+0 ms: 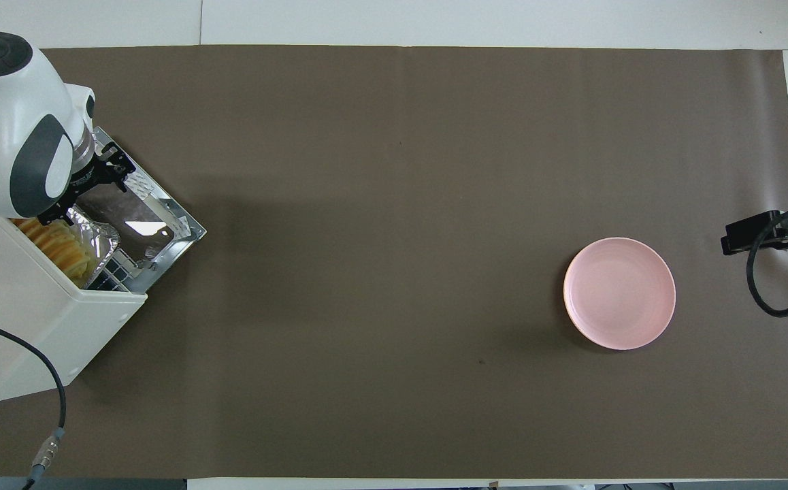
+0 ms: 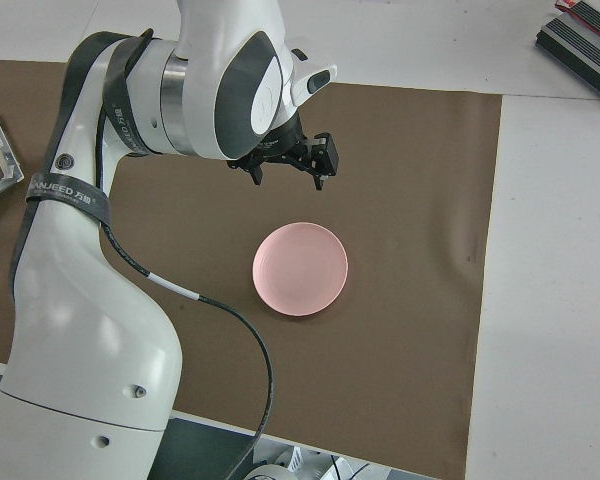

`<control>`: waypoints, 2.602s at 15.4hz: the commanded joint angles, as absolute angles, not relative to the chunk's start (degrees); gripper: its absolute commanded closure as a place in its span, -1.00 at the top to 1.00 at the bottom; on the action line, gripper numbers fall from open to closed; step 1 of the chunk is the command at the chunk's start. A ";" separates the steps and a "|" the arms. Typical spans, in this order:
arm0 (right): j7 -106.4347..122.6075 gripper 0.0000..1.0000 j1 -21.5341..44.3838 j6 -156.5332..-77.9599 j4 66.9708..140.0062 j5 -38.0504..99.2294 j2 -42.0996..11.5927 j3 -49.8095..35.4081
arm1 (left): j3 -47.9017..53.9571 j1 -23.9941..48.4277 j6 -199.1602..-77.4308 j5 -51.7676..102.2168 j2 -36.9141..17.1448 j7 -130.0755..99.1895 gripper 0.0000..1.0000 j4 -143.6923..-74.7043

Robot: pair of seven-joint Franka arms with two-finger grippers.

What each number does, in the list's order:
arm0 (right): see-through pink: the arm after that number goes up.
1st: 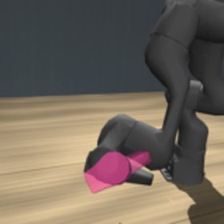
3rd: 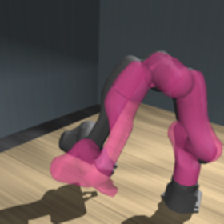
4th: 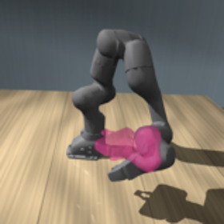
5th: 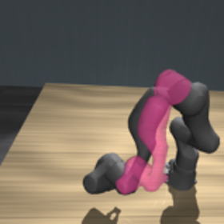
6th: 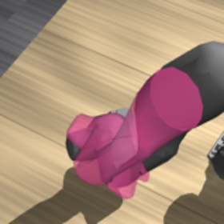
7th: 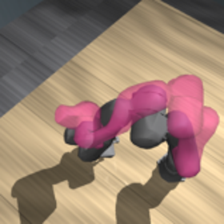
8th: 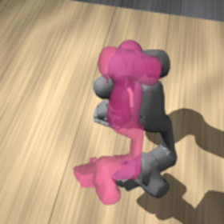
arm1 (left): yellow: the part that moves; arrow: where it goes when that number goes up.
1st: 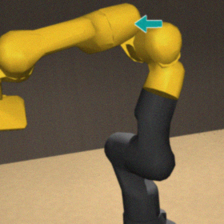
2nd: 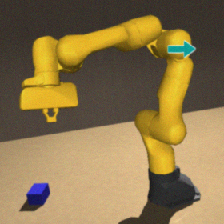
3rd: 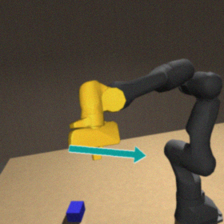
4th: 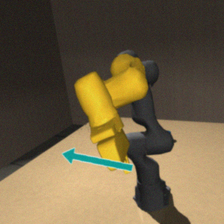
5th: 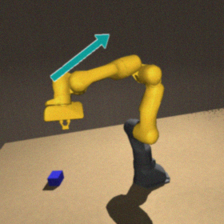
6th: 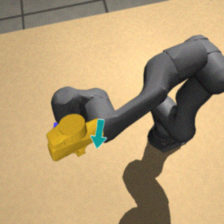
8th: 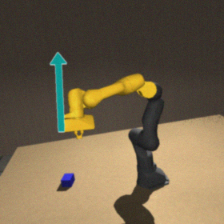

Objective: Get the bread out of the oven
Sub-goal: 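Reach the left gripper into the oven and grasp the foil tray, then pull the foil tray out with the left gripper toward the plate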

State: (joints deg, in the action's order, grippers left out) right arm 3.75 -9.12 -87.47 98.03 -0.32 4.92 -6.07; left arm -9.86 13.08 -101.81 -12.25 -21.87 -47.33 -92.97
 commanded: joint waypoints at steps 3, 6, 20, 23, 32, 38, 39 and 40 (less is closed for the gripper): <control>5.45 1.00 -9.93 -86.66 99.05 -0.88 6.24 -6.59 | -10.02 12.83 -105.73 -13.71 -20.48 -48.69 1.00 -97.29; 5.45 1.00 -9.58 -86.66 99.05 -0.88 6.24 -6.59 | -10.02 12.74 -107.31 -13.71 -20.30 -48.60 1.00 -98.17; 5.27 1.00 -9.49 -86.92 99.32 -0.88 6.50 -6.68 | -10.02 11.43 -108.37 -13.71 -19.86 -47.90 0.30 -99.49; 5.27 1.00 -9.49 -87.01 99.40 -0.79 6.50 -6.68 | -10.02 11.16 -107.85 -13.71 -19.86 -46.85 -0.92 -99.49; 5.54 1.00 -9.49 -86.93 99.32 -0.79 6.50 -6.94 | -9.50 12.65 -108.28 -13.71 -19.07 -42.19 -1.00 -96.60; 5.36 1.00 -10.02 -86.22 99.23 -0.35 6.50 -6.94 | -9.40 22.49 -114.34 -5.74 -19.34 -42.97 -1.00 -96.33; 5.36 1.00 -10.02 -86.13 99.32 -0.35 6.50 -6.94 | -9.40 24.68 -114.61 -3.71 -19.34 -44.28 -1.00 -96.33; 5.45 1.00 -10.02 -86.05 99.40 -0.35 6.59 -6.94 | -9.49 26.61 -114.78 -3.08 -19.42 -46.73 -1.00 -95.81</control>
